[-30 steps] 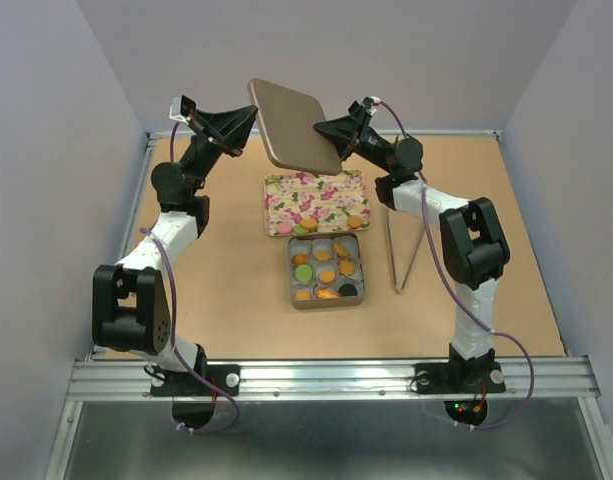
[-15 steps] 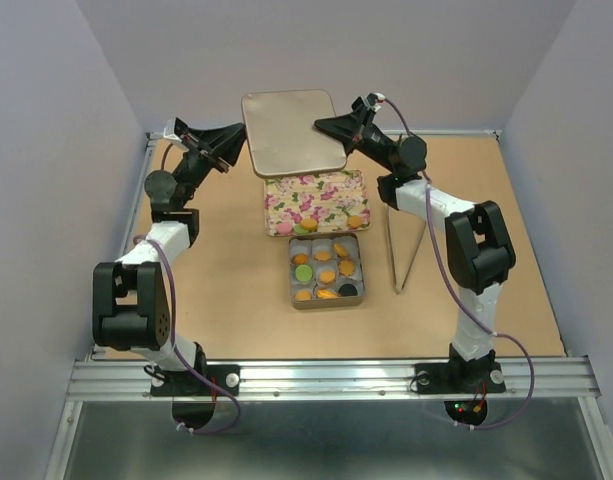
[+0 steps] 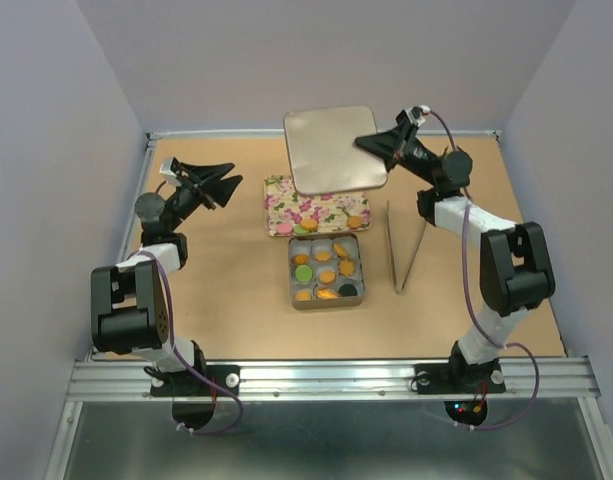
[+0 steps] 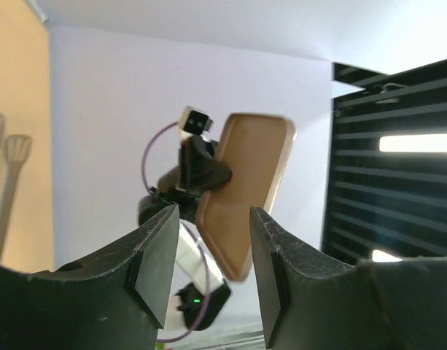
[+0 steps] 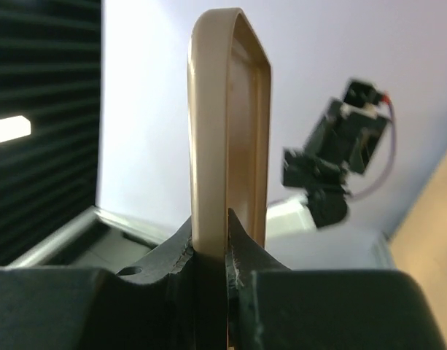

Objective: Pack the cookies

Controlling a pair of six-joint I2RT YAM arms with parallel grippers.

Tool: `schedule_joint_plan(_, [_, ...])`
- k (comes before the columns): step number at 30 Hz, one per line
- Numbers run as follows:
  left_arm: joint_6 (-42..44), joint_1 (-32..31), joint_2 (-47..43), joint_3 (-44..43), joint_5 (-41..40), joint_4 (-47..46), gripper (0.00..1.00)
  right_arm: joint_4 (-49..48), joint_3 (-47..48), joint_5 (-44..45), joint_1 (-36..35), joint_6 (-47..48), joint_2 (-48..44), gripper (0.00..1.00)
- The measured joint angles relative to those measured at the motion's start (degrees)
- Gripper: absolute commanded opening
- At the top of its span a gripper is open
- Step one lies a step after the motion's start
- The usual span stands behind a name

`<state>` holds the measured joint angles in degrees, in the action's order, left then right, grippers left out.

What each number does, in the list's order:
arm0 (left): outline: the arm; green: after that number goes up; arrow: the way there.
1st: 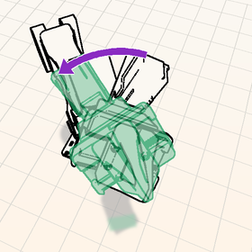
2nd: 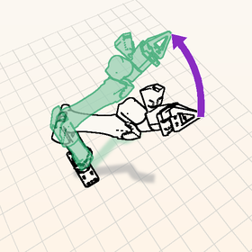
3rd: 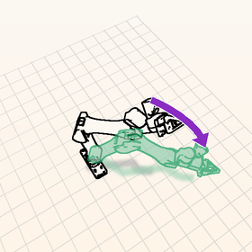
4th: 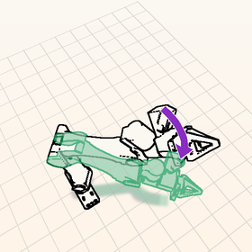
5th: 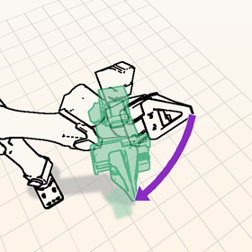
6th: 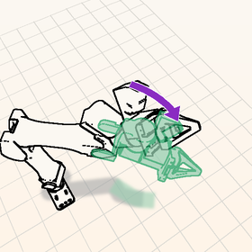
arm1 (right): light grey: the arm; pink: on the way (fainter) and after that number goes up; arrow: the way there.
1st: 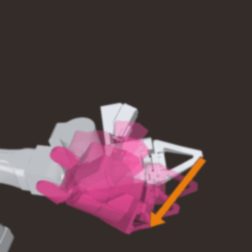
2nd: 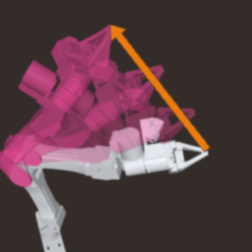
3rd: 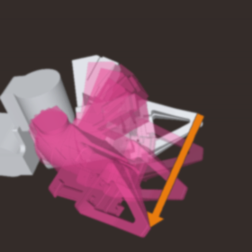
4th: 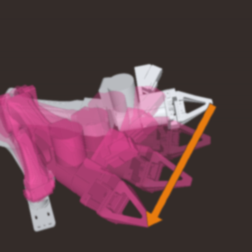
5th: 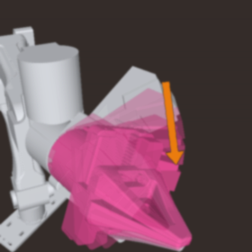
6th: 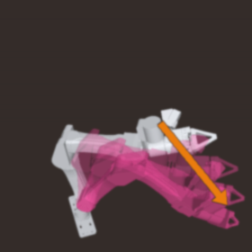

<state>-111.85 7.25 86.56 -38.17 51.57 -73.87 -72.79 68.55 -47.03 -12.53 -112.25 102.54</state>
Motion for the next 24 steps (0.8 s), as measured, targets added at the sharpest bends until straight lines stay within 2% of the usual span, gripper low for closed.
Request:
schedule_joint_plan(1, [1.2,0.0,-0.4,0.7,0.6,0.3,0.54,0.2,-3.3,-1.2,-0.3,1.8,-2.2,0.01])
schedule_joint_plan(4, [13.1,0.1,-4.9,3.4,2.8,2.5,0.54,1.0,-13.2,-5.5,-1.0,10.3,-10.1,0.0])
schedule_joint_plan(6, [27.9,0.0,-12.3,2.1,2.1,15.9,0.54,5.6,-18.6,-7.5,-1.5,18.3,-16.5,0.01])
schedule_joint_plan(8, [44.7,-0.9,-17.7,-2.6,-3.0,31.0,0.53,10.4,-22.3,-8.0,-1.7,25.1,-21.8,0.01])
schedule_joint_plan(11, [62.1,-1.7,-21.0,-7.6,-10.4,44.9,0.53,18.2,-25.9,-8.0,-1.9,34.8,-26.6,0.0])
schedule_joint_plan(16, [74.4,-2.9,-21.1,-4.8,-16.7,57.4,0.51,25.5,-31.3,-6.5,-2.2,42.9,-26.2,0.0])
schedule_joint_plan(19, [76.9,-5.3,-19.8,-1.6,-19.2,61.0,0.5,27.5,-33.6,-4.6,-2.6,44.6,-23.0,0.01])
schedule_joint_plan(21, [77.6,-6.8,-18.9,0.0,-20.3,61.9,0.49,27.0,-34.9,-3.5,-2.6,44.3,-21.0,0.0])
schedule_joint_plan(24, [77.7,-10.0,-17.1,1.5,-21.3,61.9,0.49,20.5,-37.3,-2.0,-2.9,40.9,-17.1,0.0])
